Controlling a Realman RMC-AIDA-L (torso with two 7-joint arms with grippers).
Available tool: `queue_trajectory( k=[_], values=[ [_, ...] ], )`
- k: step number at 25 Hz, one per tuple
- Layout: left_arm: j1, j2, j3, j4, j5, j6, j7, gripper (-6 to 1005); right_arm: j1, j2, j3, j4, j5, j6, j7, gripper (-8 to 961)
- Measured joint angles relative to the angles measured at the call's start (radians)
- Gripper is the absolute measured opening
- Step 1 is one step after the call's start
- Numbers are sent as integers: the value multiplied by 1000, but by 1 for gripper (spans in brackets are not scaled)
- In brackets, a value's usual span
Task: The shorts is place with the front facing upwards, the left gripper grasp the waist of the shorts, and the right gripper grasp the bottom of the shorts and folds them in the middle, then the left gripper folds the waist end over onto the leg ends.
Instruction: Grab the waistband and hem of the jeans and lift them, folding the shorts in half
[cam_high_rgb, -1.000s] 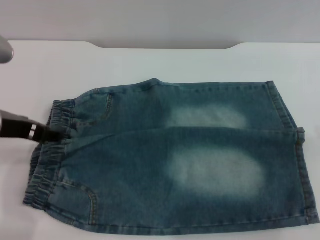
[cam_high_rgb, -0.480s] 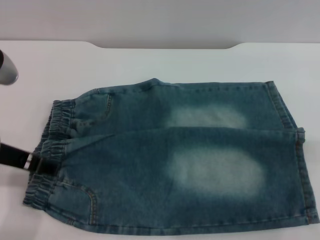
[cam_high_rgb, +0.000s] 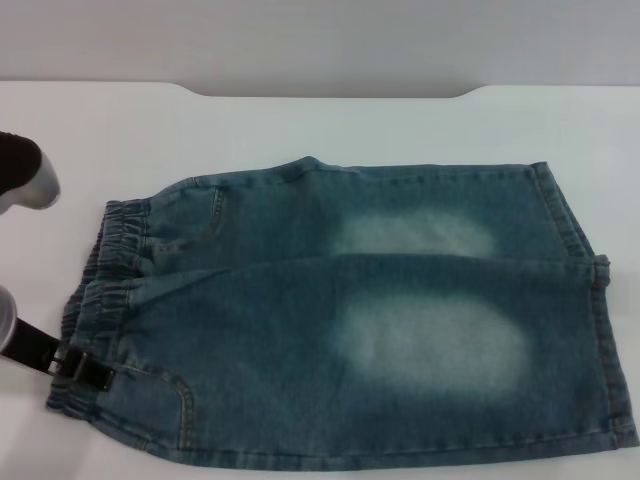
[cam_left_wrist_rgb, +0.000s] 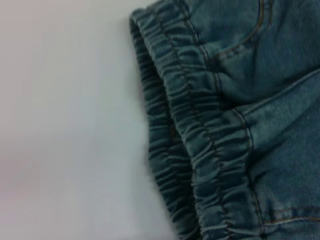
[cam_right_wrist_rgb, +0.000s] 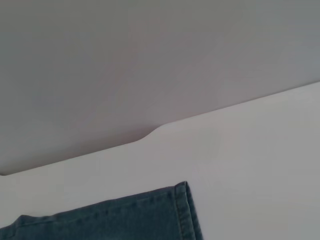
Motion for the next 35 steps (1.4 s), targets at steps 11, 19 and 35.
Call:
queue_trajectory(
  k=[11,19,35],
  values=[
    [-45,-1,18,85,-5,6,-27,857,4,-2,4,6,-1,-4,-2,669],
    [-47,1,-11,98,-36,-20,-30,800,6,-3,22,63,3,2,5,668],
    [-49,1,-10,107,-38,-13,-22,167,6,-1,20,69,5,14,7,669]
  ],
)
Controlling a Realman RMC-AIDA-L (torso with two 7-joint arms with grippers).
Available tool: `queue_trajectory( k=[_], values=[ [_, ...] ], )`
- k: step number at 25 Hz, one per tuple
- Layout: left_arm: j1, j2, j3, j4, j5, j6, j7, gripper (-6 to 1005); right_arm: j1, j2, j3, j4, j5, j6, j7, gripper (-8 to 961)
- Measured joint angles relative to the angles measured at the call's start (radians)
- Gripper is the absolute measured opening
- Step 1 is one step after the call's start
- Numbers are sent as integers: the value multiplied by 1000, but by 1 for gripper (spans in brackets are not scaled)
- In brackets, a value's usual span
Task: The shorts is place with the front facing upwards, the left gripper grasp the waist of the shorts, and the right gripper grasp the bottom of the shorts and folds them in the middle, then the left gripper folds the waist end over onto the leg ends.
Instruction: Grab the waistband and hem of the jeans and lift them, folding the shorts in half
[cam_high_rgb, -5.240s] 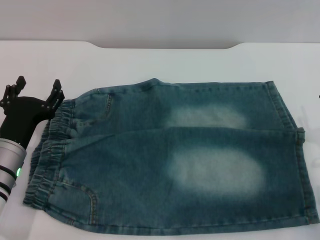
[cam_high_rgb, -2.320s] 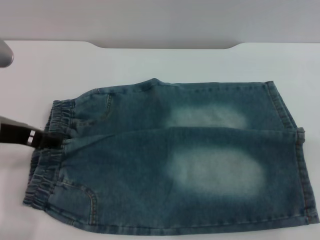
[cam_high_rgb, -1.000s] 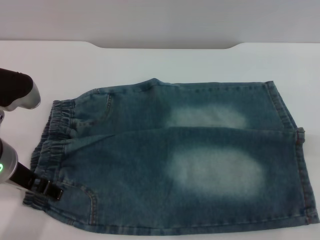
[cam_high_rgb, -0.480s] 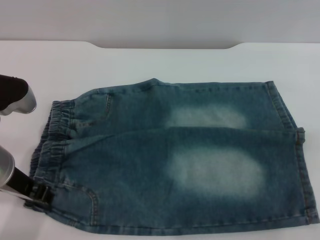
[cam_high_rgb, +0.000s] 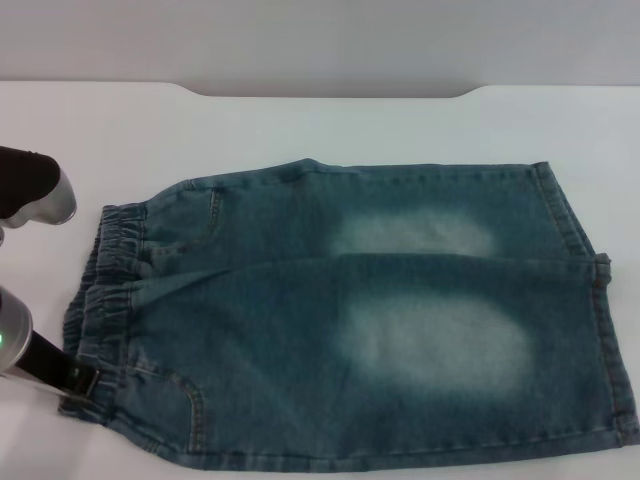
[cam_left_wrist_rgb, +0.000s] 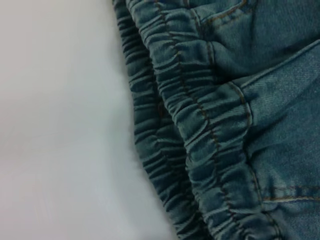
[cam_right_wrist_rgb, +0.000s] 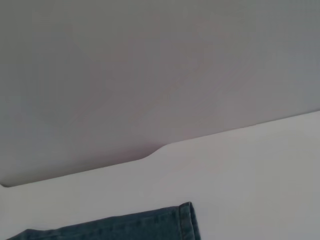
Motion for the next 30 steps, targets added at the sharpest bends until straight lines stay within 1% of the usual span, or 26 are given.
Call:
queue_trajectory(
  k=[7,12,13,19,22,24,28,30],
  values=[
    [-4,2,0,-38,0,-17,2,92,-1,2,-5,-17,-4,21,1,668],
    [-4,2,0,-53,1,-24,5,39,-3,3,-6,-58,-16,43,17,668],
    [-4,3,0,-73,3,-34,13,28,-3,3,-6,-73,-18,53,21,668],
    [-4,4,0,-83,6,-38,23,30,-8,5,-19,-165,-34,102,35,669],
    [-5,4,0,-79,7,-35,28,30,-16,6,-45,-206,-37,101,40,669],
    [-7,4,3,-78,7,-31,31,31,-19,6,-85,-238,-38,100,44,669],
    [-11,4,3,-75,7,-32,35,32,-39,6,-122,-247,-36,101,66,669],
    [-30,4,1,-52,7,-37,44,33,-44,6,-125,-247,-33,103,72,669]
  ],
)
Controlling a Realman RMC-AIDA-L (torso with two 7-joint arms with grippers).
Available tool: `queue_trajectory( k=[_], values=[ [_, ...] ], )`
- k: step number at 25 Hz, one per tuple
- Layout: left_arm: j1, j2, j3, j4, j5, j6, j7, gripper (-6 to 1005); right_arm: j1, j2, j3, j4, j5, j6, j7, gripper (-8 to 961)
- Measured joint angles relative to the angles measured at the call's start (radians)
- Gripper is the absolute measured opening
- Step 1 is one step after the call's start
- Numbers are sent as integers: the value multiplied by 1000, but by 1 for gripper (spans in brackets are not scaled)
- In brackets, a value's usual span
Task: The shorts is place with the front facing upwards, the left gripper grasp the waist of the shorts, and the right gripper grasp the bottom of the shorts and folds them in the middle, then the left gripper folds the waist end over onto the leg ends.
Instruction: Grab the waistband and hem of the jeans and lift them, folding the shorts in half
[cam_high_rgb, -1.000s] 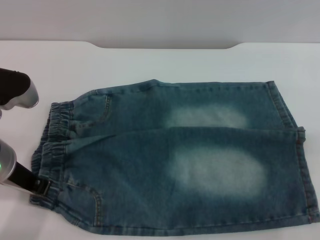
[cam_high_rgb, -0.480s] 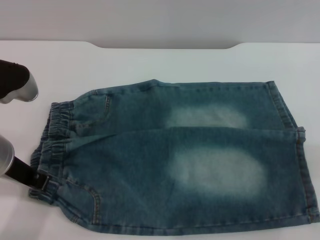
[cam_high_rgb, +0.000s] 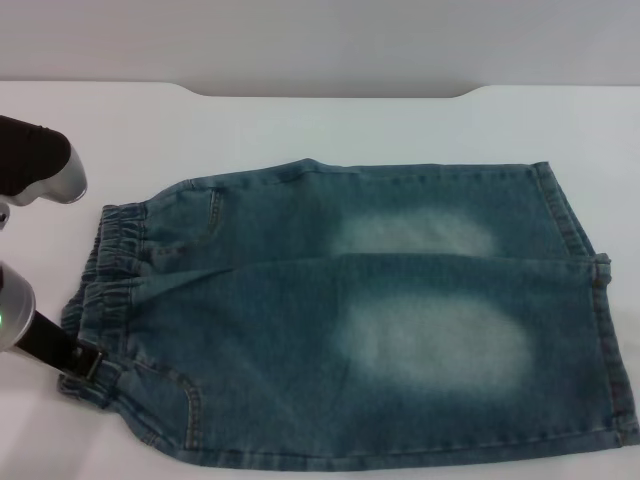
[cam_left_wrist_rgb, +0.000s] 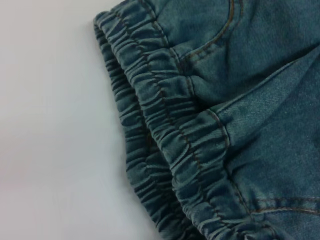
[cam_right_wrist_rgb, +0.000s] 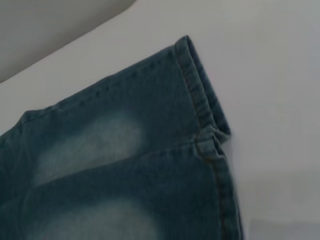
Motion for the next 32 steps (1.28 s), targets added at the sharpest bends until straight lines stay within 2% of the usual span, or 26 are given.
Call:
queue_trajectory(
  k=[14,21,32],
  values=[
    [-61,1,-1,49,1,-7,16,36,-37,-1,-93,1,-5,25,72,668],
    [-66,0,-1,55,1,-6,21,38,-37,-2,-131,-5,-15,18,86,669],
    [-66,1,-1,55,1,-5,25,41,-27,-3,-138,-4,-39,18,94,668]
  ],
)
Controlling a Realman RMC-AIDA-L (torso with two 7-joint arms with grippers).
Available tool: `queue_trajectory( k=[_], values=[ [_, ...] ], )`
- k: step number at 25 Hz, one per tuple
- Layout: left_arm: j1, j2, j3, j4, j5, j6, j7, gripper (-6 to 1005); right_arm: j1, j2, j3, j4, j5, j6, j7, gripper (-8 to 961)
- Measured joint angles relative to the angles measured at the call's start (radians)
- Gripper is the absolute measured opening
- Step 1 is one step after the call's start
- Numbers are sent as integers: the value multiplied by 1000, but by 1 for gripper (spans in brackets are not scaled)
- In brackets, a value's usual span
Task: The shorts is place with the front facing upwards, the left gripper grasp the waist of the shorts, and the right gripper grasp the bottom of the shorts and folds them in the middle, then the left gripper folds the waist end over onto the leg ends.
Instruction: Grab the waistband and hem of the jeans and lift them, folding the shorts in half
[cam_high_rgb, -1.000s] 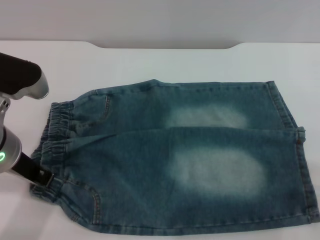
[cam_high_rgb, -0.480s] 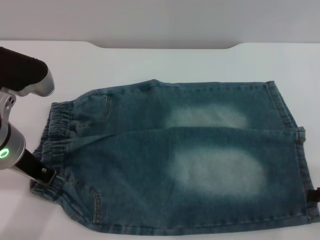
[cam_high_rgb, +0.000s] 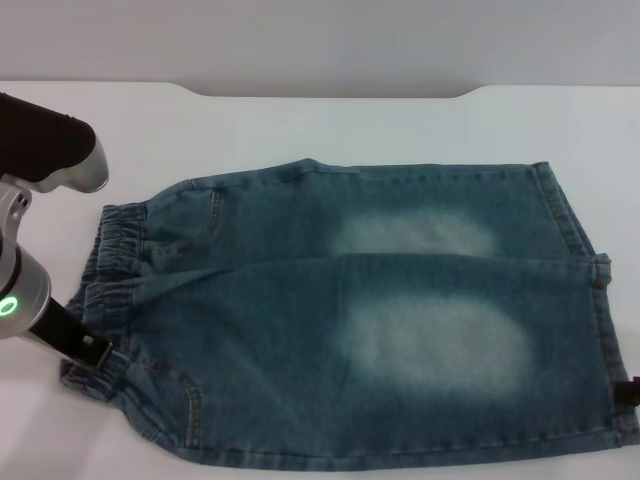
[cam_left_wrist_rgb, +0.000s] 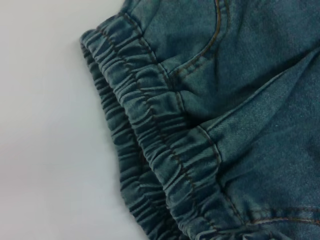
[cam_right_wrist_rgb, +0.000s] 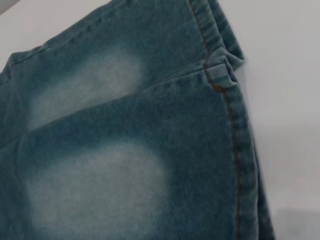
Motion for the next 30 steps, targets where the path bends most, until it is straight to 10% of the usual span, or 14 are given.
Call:
queue_trajectory(
  k=[23,30],
  values=[
    [-1,-3,0,2,0,9,10,47,34,-5,-16,-112,12,13,-79,542],
    [-7,0,-2,20,0,19,15,49,47,-5,-14,-85,21,16,-85,241]
  ],
)
